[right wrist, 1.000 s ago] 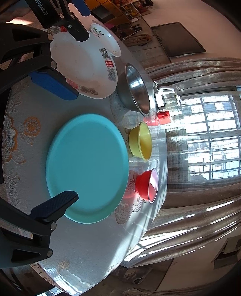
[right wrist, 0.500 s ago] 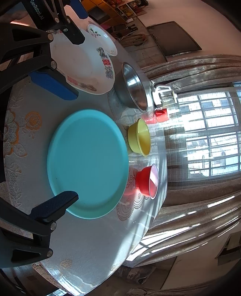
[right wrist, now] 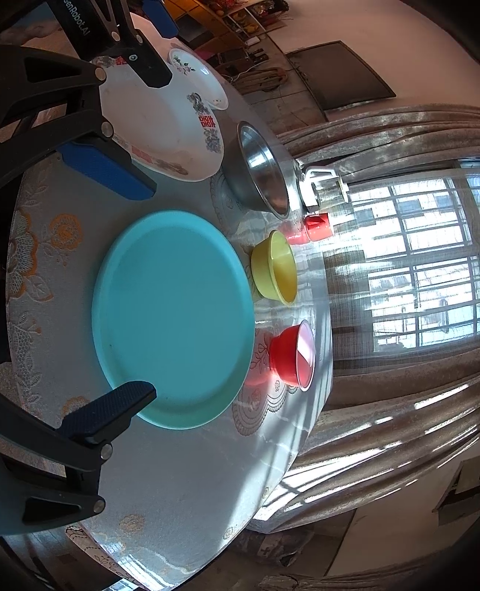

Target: Organize plates and bowls

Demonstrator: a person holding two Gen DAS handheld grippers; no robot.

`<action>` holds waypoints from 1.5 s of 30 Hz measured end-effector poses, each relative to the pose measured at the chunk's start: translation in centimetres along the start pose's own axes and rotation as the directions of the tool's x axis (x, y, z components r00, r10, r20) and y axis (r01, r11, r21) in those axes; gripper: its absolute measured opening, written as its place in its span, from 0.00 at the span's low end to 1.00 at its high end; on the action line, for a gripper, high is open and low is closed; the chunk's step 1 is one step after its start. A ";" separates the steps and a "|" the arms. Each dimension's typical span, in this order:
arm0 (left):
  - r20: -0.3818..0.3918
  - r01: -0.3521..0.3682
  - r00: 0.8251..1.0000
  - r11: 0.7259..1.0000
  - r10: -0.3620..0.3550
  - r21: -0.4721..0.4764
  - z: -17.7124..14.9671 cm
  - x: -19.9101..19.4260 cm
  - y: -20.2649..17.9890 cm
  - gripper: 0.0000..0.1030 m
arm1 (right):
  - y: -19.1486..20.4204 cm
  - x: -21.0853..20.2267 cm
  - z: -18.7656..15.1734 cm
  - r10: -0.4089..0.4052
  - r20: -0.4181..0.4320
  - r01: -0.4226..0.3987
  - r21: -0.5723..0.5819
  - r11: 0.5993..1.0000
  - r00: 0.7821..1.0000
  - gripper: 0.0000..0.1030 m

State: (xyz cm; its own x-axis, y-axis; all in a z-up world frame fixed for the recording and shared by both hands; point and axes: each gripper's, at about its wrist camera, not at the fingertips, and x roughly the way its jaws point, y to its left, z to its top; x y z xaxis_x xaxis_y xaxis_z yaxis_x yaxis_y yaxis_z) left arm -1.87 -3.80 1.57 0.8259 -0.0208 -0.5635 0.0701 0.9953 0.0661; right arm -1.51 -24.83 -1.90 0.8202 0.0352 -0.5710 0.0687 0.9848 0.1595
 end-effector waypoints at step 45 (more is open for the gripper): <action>-0.381 0.399 0.880 0.877 -0.284 0.268 8.6 12.3 -11.3 0.09 | -12.4 4.6 1.7 0.059 -0.124 -0.024 0.273 0.962 0.990 0.28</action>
State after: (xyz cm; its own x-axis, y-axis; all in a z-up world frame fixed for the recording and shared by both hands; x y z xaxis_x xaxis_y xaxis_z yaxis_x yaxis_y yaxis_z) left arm 12.28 -16.12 0.96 0.4939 -0.2652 -0.8281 0.5409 0.8393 0.0539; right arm 2.38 -37.15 -5.15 0.7459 0.1146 -0.6562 0.2016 0.9000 0.3864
